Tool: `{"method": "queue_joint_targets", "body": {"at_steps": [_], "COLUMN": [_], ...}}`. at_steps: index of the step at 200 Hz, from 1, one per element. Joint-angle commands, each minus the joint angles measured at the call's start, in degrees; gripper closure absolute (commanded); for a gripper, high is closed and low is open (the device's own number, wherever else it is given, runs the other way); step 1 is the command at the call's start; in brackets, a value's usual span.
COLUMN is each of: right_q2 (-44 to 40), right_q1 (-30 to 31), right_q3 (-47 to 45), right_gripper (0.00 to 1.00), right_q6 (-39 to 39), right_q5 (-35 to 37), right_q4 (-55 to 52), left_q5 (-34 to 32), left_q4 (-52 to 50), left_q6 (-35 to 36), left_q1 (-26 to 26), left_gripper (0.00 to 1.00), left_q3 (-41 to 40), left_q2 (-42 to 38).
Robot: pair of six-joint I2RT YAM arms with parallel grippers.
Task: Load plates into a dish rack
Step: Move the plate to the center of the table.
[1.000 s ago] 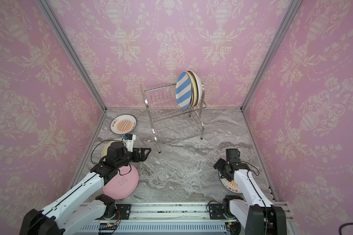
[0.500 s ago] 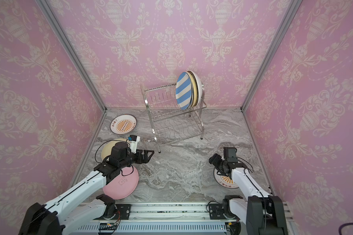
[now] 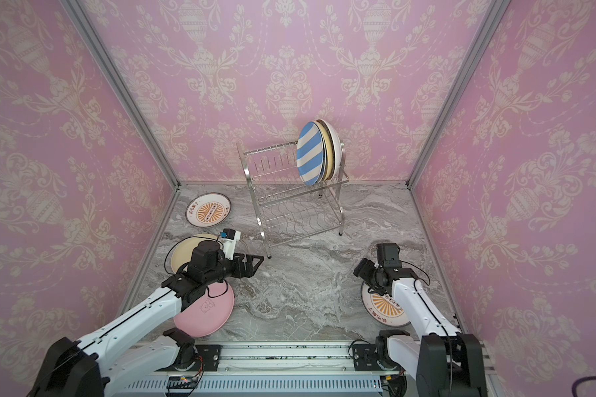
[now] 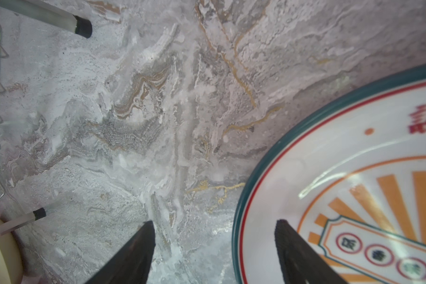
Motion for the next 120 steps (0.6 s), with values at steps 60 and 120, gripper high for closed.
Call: {"method": "queue_joint_targets", "body": {"at_steps": [60, 120], "right_q2": [-6.1, -2.3], "right_q1": [-18.0, -36.1], "right_q3": [13.4, 10.4], "right_gripper": [0.19, 0.17], "right_q6": [-7.7, -5.9], "right_q5": [10.1, 4.8], "right_q4": [-21.8, -17.6], "left_q5": [-4.0, -8.2], "left_q4": [14.4, 17.0], "left_q6": [-4.0, -3.0], "left_q1": [-10.3, -14.4], "left_gripper": [0.01, 0.01], "left_q3": [-0.1, -2.1], "left_q2": [10.5, 11.5]}}
